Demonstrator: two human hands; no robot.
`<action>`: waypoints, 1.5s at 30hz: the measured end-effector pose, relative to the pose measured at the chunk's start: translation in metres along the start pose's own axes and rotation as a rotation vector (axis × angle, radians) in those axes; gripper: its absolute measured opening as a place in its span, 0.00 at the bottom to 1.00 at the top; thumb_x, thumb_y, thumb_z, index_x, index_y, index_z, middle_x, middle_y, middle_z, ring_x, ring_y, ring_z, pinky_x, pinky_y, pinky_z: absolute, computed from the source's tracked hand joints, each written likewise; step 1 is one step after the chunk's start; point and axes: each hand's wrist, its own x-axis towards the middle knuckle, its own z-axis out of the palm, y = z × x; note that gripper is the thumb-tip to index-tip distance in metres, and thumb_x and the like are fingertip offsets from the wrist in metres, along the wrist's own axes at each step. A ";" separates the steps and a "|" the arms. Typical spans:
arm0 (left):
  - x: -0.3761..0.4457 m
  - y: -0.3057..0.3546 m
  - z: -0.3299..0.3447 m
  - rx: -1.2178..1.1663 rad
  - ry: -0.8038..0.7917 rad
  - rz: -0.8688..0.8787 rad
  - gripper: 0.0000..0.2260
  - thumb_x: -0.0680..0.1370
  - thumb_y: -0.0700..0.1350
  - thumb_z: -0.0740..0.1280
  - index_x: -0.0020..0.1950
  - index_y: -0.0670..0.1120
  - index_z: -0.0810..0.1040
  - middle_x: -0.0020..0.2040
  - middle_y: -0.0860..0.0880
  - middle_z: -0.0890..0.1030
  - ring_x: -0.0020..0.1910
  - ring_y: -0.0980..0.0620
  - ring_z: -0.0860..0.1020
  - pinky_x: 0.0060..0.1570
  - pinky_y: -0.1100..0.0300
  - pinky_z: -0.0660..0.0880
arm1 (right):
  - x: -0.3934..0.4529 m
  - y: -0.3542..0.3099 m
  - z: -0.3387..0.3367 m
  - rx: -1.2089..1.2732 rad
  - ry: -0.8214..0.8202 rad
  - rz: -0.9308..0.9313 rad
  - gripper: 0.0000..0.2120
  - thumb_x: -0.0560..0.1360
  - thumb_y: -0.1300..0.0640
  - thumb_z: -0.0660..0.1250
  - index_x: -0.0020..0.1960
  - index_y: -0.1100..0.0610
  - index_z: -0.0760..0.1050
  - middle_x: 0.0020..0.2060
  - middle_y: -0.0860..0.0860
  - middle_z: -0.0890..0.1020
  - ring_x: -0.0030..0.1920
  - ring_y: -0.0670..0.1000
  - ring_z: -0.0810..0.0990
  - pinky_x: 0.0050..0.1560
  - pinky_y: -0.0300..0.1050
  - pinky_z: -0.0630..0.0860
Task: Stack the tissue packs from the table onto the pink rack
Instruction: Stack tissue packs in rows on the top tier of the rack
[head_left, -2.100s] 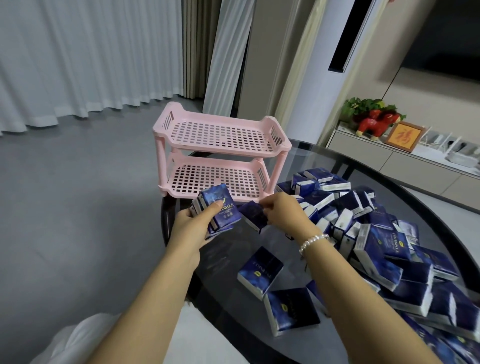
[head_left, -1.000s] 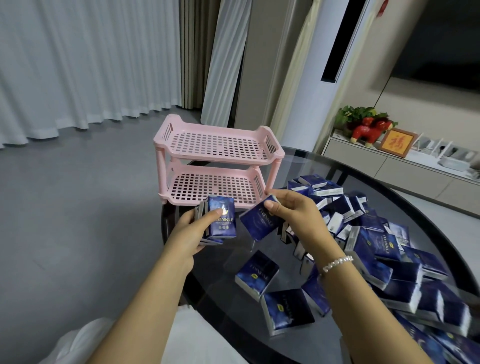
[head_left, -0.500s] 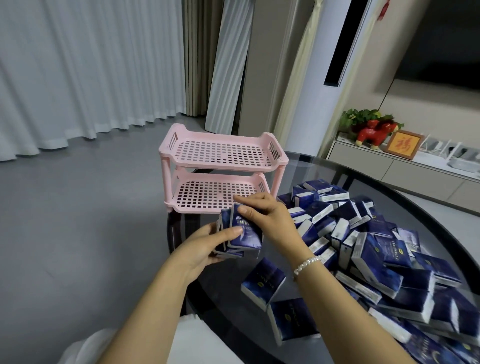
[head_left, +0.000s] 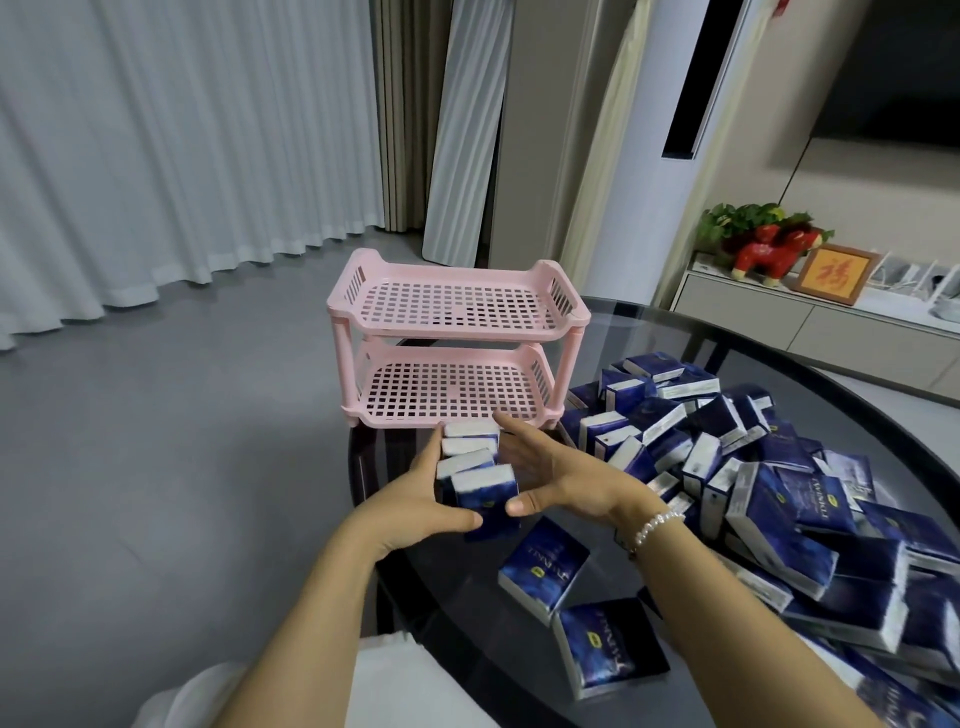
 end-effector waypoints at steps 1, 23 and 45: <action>-0.001 0.001 0.001 0.049 -0.011 -0.015 0.54 0.68 0.42 0.76 0.76 0.60 0.37 0.72 0.59 0.65 0.68 0.56 0.68 0.69 0.58 0.66 | 0.000 0.002 -0.001 -0.031 -0.015 -0.007 0.47 0.67 0.72 0.70 0.73 0.44 0.49 0.71 0.44 0.62 0.71 0.43 0.63 0.68 0.40 0.67; -0.008 0.029 0.009 0.139 0.185 0.196 0.46 0.70 0.49 0.75 0.77 0.59 0.46 0.73 0.59 0.64 0.71 0.59 0.65 0.72 0.57 0.62 | -0.012 -0.031 -0.008 -0.049 0.083 -0.003 0.38 0.69 0.67 0.71 0.72 0.48 0.59 0.66 0.52 0.75 0.64 0.57 0.74 0.66 0.54 0.71; 0.118 0.167 -0.071 0.124 0.185 0.337 0.34 0.72 0.41 0.73 0.73 0.56 0.62 0.69 0.55 0.71 0.65 0.57 0.70 0.53 0.70 0.72 | 0.065 -0.148 -0.136 -0.311 0.277 -0.083 0.44 0.71 0.59 0.72 0.75 0.42 0.48 0.74 0.48 0.62 0.74 0.50 0.59 0.73 0.55 0.60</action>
